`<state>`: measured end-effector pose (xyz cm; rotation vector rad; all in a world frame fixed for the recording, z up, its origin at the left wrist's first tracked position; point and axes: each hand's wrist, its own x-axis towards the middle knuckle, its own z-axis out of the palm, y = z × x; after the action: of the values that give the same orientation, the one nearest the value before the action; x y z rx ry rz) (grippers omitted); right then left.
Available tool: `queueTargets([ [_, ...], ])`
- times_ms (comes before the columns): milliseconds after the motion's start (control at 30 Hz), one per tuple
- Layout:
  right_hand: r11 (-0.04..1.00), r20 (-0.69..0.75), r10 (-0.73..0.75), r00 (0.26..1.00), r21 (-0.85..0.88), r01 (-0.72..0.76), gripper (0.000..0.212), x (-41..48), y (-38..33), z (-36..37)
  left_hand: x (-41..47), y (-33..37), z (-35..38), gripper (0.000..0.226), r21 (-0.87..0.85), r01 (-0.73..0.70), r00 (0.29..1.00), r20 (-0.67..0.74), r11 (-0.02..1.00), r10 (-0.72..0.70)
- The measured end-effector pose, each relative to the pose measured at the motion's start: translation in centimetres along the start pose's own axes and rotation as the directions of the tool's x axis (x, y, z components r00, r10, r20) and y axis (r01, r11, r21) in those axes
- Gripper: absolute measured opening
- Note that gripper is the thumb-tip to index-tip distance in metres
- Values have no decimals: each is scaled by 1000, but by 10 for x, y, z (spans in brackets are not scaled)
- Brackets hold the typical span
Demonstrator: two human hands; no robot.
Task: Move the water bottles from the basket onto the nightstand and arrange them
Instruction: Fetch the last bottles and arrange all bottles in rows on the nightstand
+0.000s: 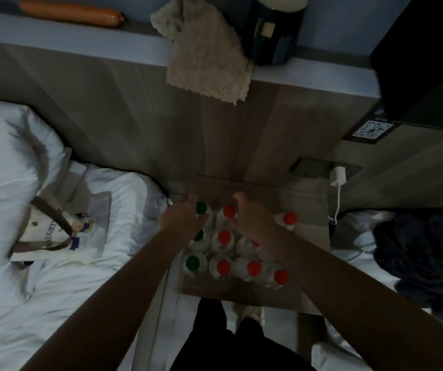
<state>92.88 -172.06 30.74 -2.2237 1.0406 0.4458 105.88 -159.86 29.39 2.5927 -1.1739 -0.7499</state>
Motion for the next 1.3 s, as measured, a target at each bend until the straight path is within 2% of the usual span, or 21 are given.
queueTargets([
  [100,1000,55,24,998,8,-24,66,14,-5,5,17,3,-2,48,110,-35,997,69,993,27],
  [200,997,102,24,994,-75,-17,54,22,-13,8,32,2,-3,39,176,-90,992,106,980,72],
  [367,991,66,17,998,-130,-8,39,30,-16,14,43,-3,1,33,195,-152,974,194,969,114],
  [533,986,64,40,997,-165,-28,34,35,-16,10,50,-7,7,30,119,-172,969,199,978,146],
  [667,992,27,87,996,-91,-84,35,40,-16,-3,59,-1,0,26,72,-135,974,192,988,119],
  [767,993,-8,110,994,-31,-110,21,55,-17,-16,72,3,-9,31,40,-105,981,171,994,97],
  [833,992,-33,123,992,-13,-123,25,64,-20,-24,83,6,-15,38,0,-99,979,180,995,97],
  [933,990,-53,141,989,-10,-142,20,80,-24,-35,104,13,-22,30,4,-108,978,181,994,106],
  [1100,993,-86,115,990,-24,-118,25,107,-23,-44,136,21,-28,30,22,-118,980,161,993,113],
  [1200,992,-88,119,989,50,-115,26,118,-22,-45,151,20,-27,35,-67,-85,985,146,994,94],
  [1300,986,-104,159,982,65,-152,35,132,-21,-44,161,16,-26,33,-49,-57,989,131,997,63],
])
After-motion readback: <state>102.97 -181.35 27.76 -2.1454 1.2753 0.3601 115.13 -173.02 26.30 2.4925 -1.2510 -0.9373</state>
